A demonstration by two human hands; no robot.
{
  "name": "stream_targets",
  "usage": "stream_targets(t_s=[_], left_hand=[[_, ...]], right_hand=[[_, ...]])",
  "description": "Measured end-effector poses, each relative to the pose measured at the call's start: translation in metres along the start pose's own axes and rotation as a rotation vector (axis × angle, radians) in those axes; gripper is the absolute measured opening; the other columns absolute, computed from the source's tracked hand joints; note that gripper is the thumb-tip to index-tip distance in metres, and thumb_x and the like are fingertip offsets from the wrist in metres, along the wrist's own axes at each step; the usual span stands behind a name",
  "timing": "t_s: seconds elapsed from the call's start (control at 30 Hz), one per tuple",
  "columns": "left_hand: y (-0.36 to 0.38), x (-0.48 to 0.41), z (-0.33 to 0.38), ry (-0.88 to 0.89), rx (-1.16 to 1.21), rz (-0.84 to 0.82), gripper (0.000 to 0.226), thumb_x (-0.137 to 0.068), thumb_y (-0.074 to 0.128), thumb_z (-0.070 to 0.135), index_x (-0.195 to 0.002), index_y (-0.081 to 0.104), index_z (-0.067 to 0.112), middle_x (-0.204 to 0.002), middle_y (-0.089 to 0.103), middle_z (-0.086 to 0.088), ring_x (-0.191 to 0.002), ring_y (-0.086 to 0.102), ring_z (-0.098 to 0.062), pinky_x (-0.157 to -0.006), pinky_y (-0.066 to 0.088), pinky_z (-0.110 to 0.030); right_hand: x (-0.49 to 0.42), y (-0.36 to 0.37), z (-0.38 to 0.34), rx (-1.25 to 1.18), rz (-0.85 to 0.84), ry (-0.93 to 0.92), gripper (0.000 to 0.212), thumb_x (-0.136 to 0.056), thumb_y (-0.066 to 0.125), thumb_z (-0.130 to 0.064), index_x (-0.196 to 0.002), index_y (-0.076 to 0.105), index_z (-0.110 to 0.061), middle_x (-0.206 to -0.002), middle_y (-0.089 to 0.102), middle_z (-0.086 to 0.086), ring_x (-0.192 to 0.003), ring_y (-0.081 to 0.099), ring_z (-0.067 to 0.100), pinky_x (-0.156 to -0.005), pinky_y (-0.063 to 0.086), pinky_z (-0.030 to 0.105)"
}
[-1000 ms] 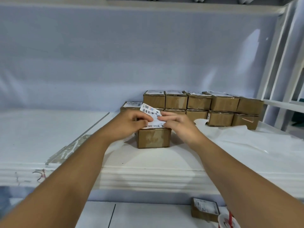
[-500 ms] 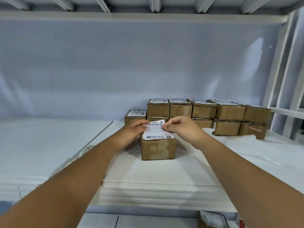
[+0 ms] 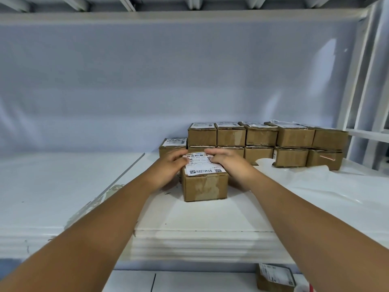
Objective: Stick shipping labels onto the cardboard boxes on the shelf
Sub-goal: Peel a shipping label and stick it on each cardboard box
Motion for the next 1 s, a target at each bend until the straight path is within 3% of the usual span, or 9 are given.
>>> stream_targets(t_s=[0.13, 0.27, 0.37, 0.43, 0.57, 0.63, 0.7, 0.83, 1.0], left_hand=[[0.000, 0.005, 0.004, -0.018, -0.029, 0.006, 0.040, -0.097, 0.048, 0.030, -0.136, 0.047, 0.025, -0.140, 0.046, 0.007, -0.117, 0.046, -0.008, -0.094, 0.035, -0.021], [0.000, 0.017, 0.008, -0.109, 0.149, -0.134, 0.055, -0.087, 0.053, 0.047, -0.139, 0.038, 0.037, -0.126, 0.043, 0.022, -0.116, 0.042, -0.002, -0.100, 0.028, -0.021], [0.001, 0.018, 0.007, -0.135, 0.186, -0.172, 0.064, -0.085, 0.058, 0.041, -0.142, 0.031, 0.037, -0.117, 0.048, 0.022, -0.107, 0.049, -0.001, -0.092, 0.034, -0.017], [0.001, 0.017, 0.008, -0.131, 0.192, -0.165, 0.059, -0.089, 0.058, 0.032, -0.142, 0.032, 0.035, -0.104, 0.051, 0.025, -0.094, 0.051, 0.005, -0.078, 0.038, -0.012], [0.001, 0.018, 0.010, -0.130, 0.282, -0.152, 0.049, -0.089, 0.060, 0.021, -0.134, 0.043, 0.032, -0.104, 0.059, 0.020, -0.083, 0.059, 0.012, -0.072, 0.045, -0.006], [-0.001, 0.017, 0.011, -0.102, 0.292, -0.124, 0.053, -0.085, 0.067, 0.022, -0.132, 0.045, 0.032, -0.120, 0.060, 0.012, -0.100, 0.060, 0.003, -0.089, 0.044, -0.012], [-0.003, 0.015, 0.011, -0.077, 0.314, -0.079, 0.060, -0.083, 0.068, 0.021, -0.138, 0.043, 0.028, -0.126, 0.058, 0.007, -0.113, 0.056, -0.009, -0.102, 0.041, -0.026], [-0.006, 0.015, 0.017, 0.004, 0.387, -0.011, 0.051, -0.090, 0.058, 0.009, -0.136, 0.045, 0.025, -0.121, 0.061, 0.002, -0.103, 0.061, -0.011, -0.089, 0.051, -0.022], [-0.005, 0.014, 0.019, 0.045, 0.344, -0.018, 0.046, -0.091, 0.054, 0.006, -0.133, 0.045, 0.024, -0.129, 0.055, -0.002, -0.118, 0.054, -0.019, -0.098, 0.046, -0.029]], right_hand=[[0.004, -0.001, 0.000, 0.042, -0.050, 0.010, 0.035, -0.095, 0.050, -0.012, -0.127, 0.058, -0.023, -0.106, 0.062, -0.008, -0.088, 0.059, -0.001, -0.072, 0.043, 0.004], [0.003, -0.002, 0.004, 0.128, -0.062, 0.018, 0.037, -0.092, 0.058, -0.030, -0.129, 0.056, -0.033, -0.119, 0.064, -0.007, -0.105, 0.059, 0.005, -0.098, 0.039, 0.020], [0.006, 0.000, 0.004, 0.140, -0.082, 0.012, 0.042, -0.091, 0.059, -0.037, -0.132, 0.053, -0.034, -0.117, 0.063, -0.011, -0.104, 0.058, 0.001, -0.096, 0.038, 0.018], [0.008, 0.001, 0.002, 0.168, -0.077, -0.002, 0.055, -0.085, 0.057, -0.056, -0.136, 0.049, -0.036, -0.126, 0.058, -0.014, -0.113, 0.054, 0.003, -0.101, 0.035, 0.022], [0.009, 0.002, 0.005, 0.224, -0.080, -0.010, 0.092, -0.058, 0.047, -0.093, -0.137, 0.044, -0.045, -0.141, 0.047, -0.019, -0.132, 0.042, 0.009, -0.116, 0.023, 0.040], [0.008, -0.001, 0.003, 0.207, -0.045, 0.011, 0.093, -0.062, 0.048, -0.089, -0.142, 0.037, -0.043, -0.147, 0.040, -0.016, -0.137, 0.035, 0.012, -0.117, 0.020, 0.040], [0.009, -0.002, 0.002, 0.163, -0.016, -0.001, 0.078, -0.078, 0.047, -0.074, -0.146, 0.032, -0.039, -0.149, 0.038, -0.012, -0.138, 0.033, 0.013, -0.117, 0.020, 0.037], [0.010, -0.001, -0.002, -0.010, -0.056, -0.022, 0.067, -0.087, 0.059, -0.049, -0.147, 0.034, -0.032, -0.134, 0.056, -0.007, -0.118, 0.056, 0.010, -0.110, 0.036, 0.034], [0.012, -0.002, -0.005, -0.124, -0.063, -0.046, 0.064, -0.087, 0.066, -0.031, -0.143, 0.036, -0.037, -0.113, 0.069, -0.004, -0.101, 0.067, 0.011, -0.095, 0.049, 0.031]])
Point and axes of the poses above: each hand's wrist, its own x-axis away from the middle knuckle, its own y-axis out of the palm, z = x × y, the point moved 3 cm from there along -x, towards the middle knuckle
